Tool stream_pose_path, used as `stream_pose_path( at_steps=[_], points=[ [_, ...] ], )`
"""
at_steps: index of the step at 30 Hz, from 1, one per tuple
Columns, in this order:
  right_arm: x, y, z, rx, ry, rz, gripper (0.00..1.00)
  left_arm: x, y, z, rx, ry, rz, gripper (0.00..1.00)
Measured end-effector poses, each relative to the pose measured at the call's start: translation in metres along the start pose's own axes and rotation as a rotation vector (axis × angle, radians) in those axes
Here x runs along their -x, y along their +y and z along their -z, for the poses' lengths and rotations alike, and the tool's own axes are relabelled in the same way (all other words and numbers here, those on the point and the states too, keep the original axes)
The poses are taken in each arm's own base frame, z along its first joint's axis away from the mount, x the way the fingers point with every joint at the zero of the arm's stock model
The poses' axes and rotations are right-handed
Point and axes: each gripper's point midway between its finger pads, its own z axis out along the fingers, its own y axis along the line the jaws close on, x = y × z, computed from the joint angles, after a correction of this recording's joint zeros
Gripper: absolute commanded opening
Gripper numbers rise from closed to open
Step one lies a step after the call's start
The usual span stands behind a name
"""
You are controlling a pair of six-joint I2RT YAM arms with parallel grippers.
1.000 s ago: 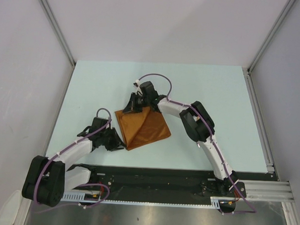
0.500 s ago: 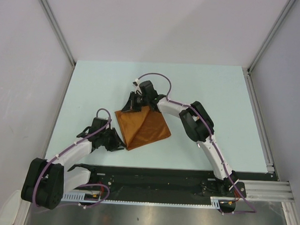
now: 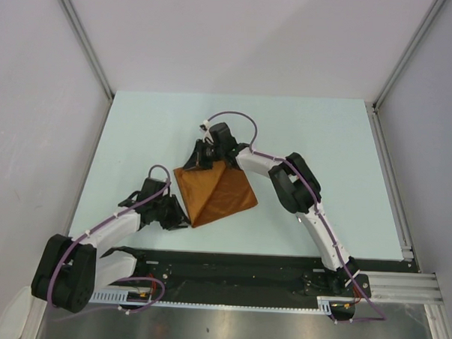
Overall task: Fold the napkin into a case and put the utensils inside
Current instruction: Fold the top corner of the square-folded napkin at the center of the board.
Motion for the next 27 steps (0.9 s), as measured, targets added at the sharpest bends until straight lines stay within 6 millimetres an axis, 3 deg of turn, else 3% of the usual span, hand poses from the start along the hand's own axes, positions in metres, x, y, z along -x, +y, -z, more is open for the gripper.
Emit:
stream_pose_path(
  at_steps=[2, 4, 7, 12, 15, 18, 22, 27],
  points=[
    [0.000, -0.001, 0.000, 0.000, 0.002, -0.001, 0.11, 0.000, 0.002, 0.001, 0.016, -0.003, 0.003, 0.33],
    [-0.001, -0.001, 0.000, 0.000, 0.004, -0.001, 0.24, 0.004, 0.005, 0.005, 0.042, -0.021, 0.005, 0.45],
    [-0.001, -0.001, -0.001, -0.002, 0.010, 0.000, 0.36, 0.011, 0.005, 0.013, 0.077, -0.054, 0.004, 0.52],
    [0.002, 0.000, 0.003, -0.033, 0.021, 0.026, 0.50, 0.039, -0.011, 0.036, 0.076, -0.151, -0.002, 0.51],
    [0.009, 0.005, 0.007, -0.041, 0.022, 0.051, 0.54, 0.066, -0.023, 0.049, 0.057, -0.212, 0.001, 0.50],
    [0.015, 0.010, 0.017, -0.054, 0.021, 0.073, 0.56, 0.089, -0.033, 0.050, 0.052, -0.213, -0.011, 0.54],
    [0.031, 0.011, 0.050, -0.091, -0.004, 0.091, 0.56, 0.120, -0.041, 0.033, 0.083, -0.159, -0.041, 0.58],
    [0.057, 0.000, 0.121, -0.134, -0.087, 0.075, 0.51, 0.155, -0.033, 0.017, 0.136, -0.148, -0.046, 0.56]
  ],
)
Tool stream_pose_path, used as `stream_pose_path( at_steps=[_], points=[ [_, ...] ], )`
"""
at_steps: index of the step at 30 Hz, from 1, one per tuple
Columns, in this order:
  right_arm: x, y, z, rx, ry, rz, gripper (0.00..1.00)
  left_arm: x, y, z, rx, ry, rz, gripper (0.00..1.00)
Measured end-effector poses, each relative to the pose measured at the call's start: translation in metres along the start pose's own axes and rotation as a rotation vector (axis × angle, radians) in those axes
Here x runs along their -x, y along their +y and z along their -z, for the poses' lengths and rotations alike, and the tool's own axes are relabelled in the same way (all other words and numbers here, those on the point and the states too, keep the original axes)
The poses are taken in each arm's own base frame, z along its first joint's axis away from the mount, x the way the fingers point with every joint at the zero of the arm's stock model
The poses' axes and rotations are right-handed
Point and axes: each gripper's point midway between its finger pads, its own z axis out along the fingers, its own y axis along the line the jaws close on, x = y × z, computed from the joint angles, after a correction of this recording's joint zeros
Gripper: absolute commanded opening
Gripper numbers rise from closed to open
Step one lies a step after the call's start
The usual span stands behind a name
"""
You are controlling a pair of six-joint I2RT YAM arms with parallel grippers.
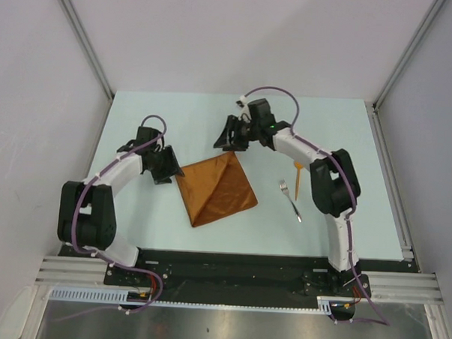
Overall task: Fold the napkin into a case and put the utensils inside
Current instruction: Fold the top corner of the square-folded napkin at the center of the board, then smooth out the upper triangle-folded napkin at the center of the board.
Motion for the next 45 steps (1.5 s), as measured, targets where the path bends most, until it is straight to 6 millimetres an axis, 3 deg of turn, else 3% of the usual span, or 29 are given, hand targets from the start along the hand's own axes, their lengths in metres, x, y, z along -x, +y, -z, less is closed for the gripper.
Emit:
stream_pose_path(
  at_steps=[2, 5, 11, 20, 35, 45],
  points=[
    [0.010, -0.014, 0.022, -0.023, -0.032, -0.008, 0.44, 0.009, 0.010, -0.006, 0.029, 0.002, 0.011, 0.54],
    [0.020, -0.033, 0.035, -0.047, -0.056, -0.008, 0.39, 0.019, 0.021, -0.015, 0.057, 0.016, 0.023, 0.57],
    [0.007, -0.052, 0.026, -0.057, -0.018, -0.024, 0.37, 0.025, 0.024, -0.030, 0.059, 0.047, 0.013, 0.60],
    [-0.009, -0.086, 0.018, -0.080, 0.018, -0.078, 0.35, 0.032, 0.027, -0.045, 0.081, 0.071, 0.009, 0.46],
    [-0.009, -0.098, 0.007, -0.074, 0.020, -0.082, 0.35, 0.046, 0.033, -0.060, 0.124, 0.078, 0.001, 0.30],
    [0.001, -0.105, -0.007, -0.067, 0.007, -0.091, 0.35, 0.057, 0.029, -0.060, 0.125, 0.059, -0.002, 0.31]
  ],
)
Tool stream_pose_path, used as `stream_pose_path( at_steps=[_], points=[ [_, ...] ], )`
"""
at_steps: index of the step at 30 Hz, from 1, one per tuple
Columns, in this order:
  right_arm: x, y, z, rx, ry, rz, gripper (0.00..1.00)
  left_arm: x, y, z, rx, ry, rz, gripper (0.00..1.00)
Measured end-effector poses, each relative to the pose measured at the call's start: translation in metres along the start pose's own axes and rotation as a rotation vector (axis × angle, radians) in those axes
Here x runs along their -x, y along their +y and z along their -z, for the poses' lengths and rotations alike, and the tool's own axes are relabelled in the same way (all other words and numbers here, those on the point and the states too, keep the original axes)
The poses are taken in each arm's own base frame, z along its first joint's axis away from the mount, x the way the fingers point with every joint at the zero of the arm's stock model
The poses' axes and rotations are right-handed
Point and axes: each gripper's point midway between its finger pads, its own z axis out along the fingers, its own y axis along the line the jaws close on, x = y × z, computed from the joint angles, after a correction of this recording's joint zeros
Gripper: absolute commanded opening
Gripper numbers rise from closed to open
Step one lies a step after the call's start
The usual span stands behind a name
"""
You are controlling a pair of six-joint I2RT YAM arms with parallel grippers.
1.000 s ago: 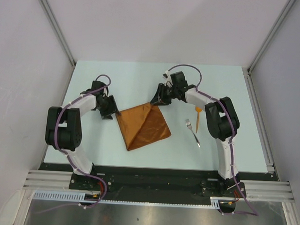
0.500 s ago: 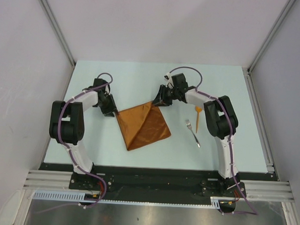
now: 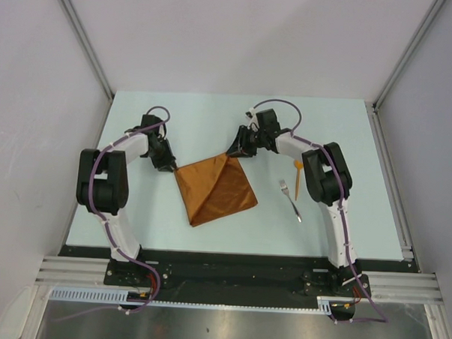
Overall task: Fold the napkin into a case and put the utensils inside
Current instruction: Smooth out the upper triangle-folded napkin at the center of the board.
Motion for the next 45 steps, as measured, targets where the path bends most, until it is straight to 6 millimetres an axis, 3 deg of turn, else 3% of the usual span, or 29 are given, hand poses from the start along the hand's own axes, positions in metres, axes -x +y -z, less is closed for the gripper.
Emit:
stream_pose_path(
  at_steps=[7, 10, 12, 14, 17, 19, 21, 24, 27, 32, 38, 45],
  points=[
    [0.005, -0.006, -0.002, -0.030, -0.002, -0.002, 0.38, -0.007, 0.002, 0.005, -0.003, 0.000, -0.002, 0.70],
    [-0.003, -0.015, 0.004, -0.088, 0.014, 0.005, 0.43, -0.022, 0.007, 0.026, 0.004, -0.020, -0.006, 0.71],
    [-0.007, -0.018, 0.012, -0.120, 0.023, 0.015, 0.46, -0.024, 0.006, 0.048, 0.008, -0.078, -0.020, 0.65],
    [-0.008, -0.015, 0.021, -0.137, 0.021, 0.037, 0.47, -0.025, -0.001, 0.074, -0.011, -0.164, -0.042, 0.49],
    [-0.006, -0.002, 0.032, -0.116, 0.011, 0.061, 0.40, -0.043, -0.031, 0.104, -0.117, -0.263, -0.104, 0.26],
    [-0.003, 0.007, 0.034, -0.084, 0.002, 0.068, 0.32, -0.066, -0.050, 0.106, -0.194, -0.250, -0.145, 0.08],
    [0.000, 0.015, 0.033, -0.047, -0.008, 0.068, 0.21, -0.092, -0.061, 0.093, -0.245, -0.190, -0.172, 0.00],
    [0.002, 0.028, 0.031, 0.018, -0.010, 0.056, 0.07, -0.133, -0.050, 0.064, -0.224, -0.066, -0.172, 0.00],
    [0.005, 0.041, 0.027, 0.096, -0.012, 0.049, 0.03, -0.160, -0.037, 0.053, -0.203, -0.003, -0.167, 0.00],
    [0.000, 0.038, 0.011, 0.172, 0.011, 0.023, 0.00, -0.175, -0.034, 0.050, -0.228, 0.001, -0.163, 0.00],
    [-0.011, 0.017, -0.011, 0.184, 0.040, -0.021, 0.00, -0.189, -0.023, 0.045, -0.229, 0.007, -0.143, 0.00],
    [-0.008, -0.009, -0.029, 0.209, 0.055, -0.063, 0.00, -0.198, -0.016, 0.037, -0.233, 0.014, -0.125, 0.00]
  ],
)
